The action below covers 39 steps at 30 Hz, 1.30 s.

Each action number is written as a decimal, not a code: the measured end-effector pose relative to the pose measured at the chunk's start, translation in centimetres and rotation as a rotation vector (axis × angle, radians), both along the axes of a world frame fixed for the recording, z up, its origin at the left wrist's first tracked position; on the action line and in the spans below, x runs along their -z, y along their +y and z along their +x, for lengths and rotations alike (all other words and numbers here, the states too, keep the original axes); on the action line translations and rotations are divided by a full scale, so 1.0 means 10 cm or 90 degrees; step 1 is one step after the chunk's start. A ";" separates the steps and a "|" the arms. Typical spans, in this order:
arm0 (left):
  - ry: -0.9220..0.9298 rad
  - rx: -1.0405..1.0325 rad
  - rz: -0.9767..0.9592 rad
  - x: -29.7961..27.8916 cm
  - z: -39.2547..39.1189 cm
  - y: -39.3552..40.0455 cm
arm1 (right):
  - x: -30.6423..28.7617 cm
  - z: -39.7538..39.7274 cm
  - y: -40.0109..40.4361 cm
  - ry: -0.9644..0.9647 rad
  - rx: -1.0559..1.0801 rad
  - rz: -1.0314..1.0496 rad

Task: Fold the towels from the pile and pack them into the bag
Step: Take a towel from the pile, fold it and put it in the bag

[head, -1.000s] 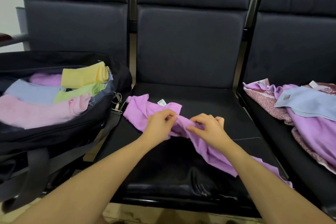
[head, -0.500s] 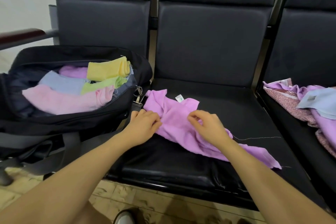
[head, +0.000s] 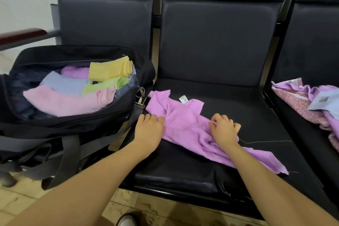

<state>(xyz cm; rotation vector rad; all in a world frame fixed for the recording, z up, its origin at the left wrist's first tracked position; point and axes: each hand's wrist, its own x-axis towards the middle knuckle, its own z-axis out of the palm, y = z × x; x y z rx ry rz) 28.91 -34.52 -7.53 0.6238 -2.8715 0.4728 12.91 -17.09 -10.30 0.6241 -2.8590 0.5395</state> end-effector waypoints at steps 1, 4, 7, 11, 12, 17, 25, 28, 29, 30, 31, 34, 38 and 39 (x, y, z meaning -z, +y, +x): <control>0.009 0.004 -0.032 0.00 0.00 -0.01 | -0.01 0.01 0.02 0.009 -0.012 -0.030; 0.100 0.057 -0.025 -0.08 -0.02 -0.01 | -0.15 0.06 0.11 0.036 -0.061 -0.146; 0.129 0.070 -0.020 -0.37 -0.05 0.05 | -0.48 0.15 0.22 0.016 -0.098 -0.303; 0.237 0.074 -0.002 -0.75 -0.10 0.12 | -0.96 0.28 0.37 0.117 -0.086 -0.433; 0.241 0.055 0.027 -0.81 -0.13 0.14 | -1.04 0.30 0.42 0.139 -0.076 -0.459; 0.285 0.053 0.171 -0.86 -0.17 0.16 | -1.10 0.37 0.50 0.395 -0.159 -0.254; 0.147 0.107 0.405 -0.51 -0.08 0.11 | -0.54 0.64 0.43 0.090 -0.421 0.085; 0.145 0.183 0.456 -0.44 -0.06 0.09 | -0.53 0.55 0.51 0.154 -0.236 -0.076; 0.147 0.197 0.460 -0.43 -0.06 0.10 | -0.52 0.53 0.54 0.160 -0.191 -0.074; 0.151 0.205 0.461 -0.42 -0.06 0.12 | -0.51 0.52 0.57 0.142 -0.153 -0.043; 0.164 0.217 0.466 -0.40 -0.06 0.12 | -0.47 0.51 0.60 0.107 -0.117 0.000; 0.175 0.253 0.480 -0.36 -0.04 0.18 | -0.35 0.54 0.63 0.020 -0.076 0.071; 0.123 0.232 0.469 -0.24 -0.05 0.29 | -0.29 0.59 0.58 -0.026 -0.091 0.026; 0.118 0.218 0.457 -0.22 -0.07 0.31 | -0.29 0.59 0.55 -0.039 -0.081 0.014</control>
